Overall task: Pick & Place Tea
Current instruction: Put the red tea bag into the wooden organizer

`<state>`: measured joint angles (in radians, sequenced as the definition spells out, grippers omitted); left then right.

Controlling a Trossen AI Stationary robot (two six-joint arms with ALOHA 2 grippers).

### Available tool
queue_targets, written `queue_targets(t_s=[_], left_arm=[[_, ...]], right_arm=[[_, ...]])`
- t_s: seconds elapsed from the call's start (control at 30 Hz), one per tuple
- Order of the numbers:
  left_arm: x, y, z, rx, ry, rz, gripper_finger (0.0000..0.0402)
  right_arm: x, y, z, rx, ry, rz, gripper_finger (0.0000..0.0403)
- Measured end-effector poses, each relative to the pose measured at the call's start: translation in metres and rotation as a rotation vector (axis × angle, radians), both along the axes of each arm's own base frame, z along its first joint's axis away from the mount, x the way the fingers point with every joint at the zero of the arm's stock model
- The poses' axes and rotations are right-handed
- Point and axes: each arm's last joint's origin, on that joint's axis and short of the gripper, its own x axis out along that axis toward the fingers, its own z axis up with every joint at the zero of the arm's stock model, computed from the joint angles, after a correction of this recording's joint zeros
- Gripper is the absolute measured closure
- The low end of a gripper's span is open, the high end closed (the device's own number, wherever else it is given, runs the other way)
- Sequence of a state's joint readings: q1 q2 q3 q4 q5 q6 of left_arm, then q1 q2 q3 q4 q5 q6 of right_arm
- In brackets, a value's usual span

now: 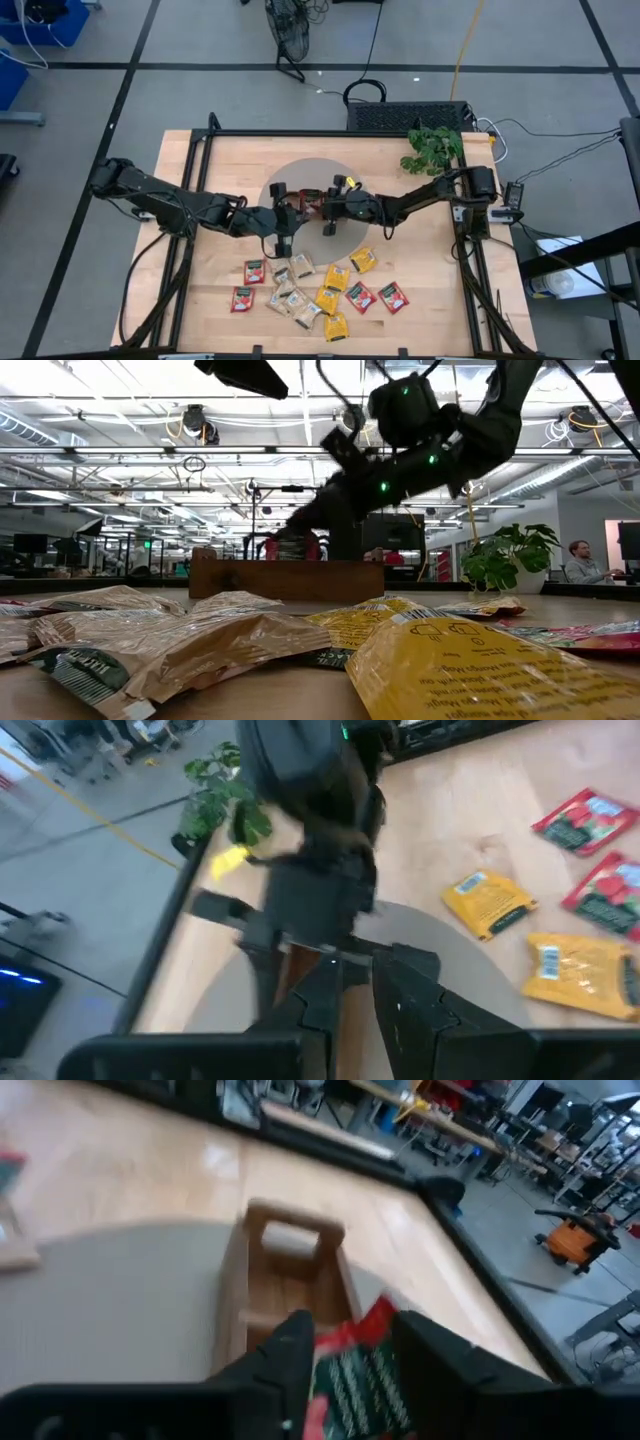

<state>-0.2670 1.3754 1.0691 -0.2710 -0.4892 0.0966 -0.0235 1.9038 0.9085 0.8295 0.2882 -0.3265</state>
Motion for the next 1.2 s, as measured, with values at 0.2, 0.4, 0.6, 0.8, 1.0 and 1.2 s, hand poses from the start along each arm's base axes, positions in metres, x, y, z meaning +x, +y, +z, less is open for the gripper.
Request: queue_targets(t_s=[0.2, 0.4, 0.6, 0.8, 1.0, 1.2], left_arm=[[-0.002, 0.005, -0.008, -0.056, 0.075, 0.012, 0.0337], [0.014, 0.021, -0.035, -0.076, 0.177, 0.112, 0.0337], [0.038, 0.061, -0.086, -0.042, 0.378, 0.171, 0.0393], [0.051, 0.083, -0.102, -0.116, 0.443, 0.128, 0.0398], [0.056, 0.088, -0.105, -0.182, 0.445, 0.078, 0.0399], [0.057, 0.099, -0.124, -0.212, 0.513, 0.12, 0.04]], right_arm=[[-0.018, 0.024, 0.062, 0.012, -0.089, 0.064, 0.0233], [-0.061, 0.044, 0.12, 0.032, -0.065, 0.13, 0.0233], [-0.094, 0.049, 0.132, 0.145, -0.068, 0.134, 0.0238], [-0.112, 0.047, 0.118, 0.168, -0.073, 0.101, 0.024], [-0.119, 0.045, 0.105, 0.162, -0.076, 0.075, 0.0243], [-0.121, 0.044, 0.099, 0.163, -0.091, 0.077, 0.0243]])
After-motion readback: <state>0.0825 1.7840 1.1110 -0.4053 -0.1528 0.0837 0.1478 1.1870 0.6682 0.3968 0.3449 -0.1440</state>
